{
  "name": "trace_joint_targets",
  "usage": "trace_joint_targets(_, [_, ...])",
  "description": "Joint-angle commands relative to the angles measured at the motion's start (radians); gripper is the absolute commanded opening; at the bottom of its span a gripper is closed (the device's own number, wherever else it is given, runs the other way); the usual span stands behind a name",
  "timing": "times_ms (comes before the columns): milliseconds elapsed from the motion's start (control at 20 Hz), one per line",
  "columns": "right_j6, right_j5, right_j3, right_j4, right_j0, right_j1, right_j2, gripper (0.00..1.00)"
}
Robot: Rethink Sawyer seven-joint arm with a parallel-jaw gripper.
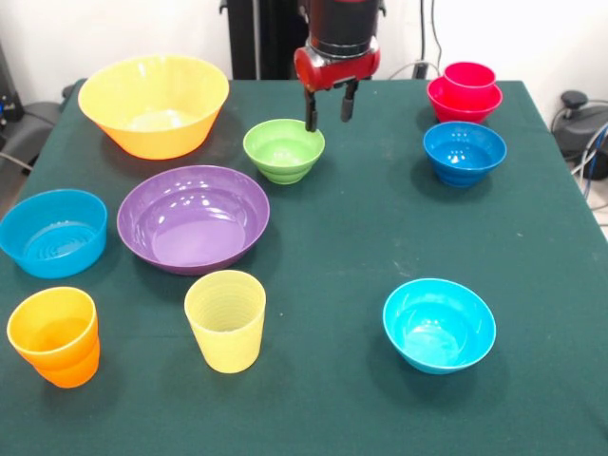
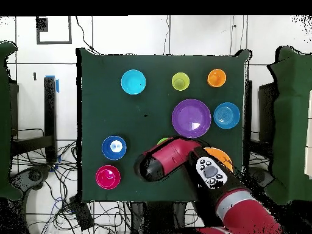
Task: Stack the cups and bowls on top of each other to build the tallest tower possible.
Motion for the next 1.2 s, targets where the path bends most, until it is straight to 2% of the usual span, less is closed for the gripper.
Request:
trace_joint_targets(50, [-0.123,0.018,-0.083,0.005,-0.036,0.09,0.079,1.0])
trace_joint_targets(1200, [-0.147,0.051,-0.09,0.011,-0.068,0.125,0.127,1.0])
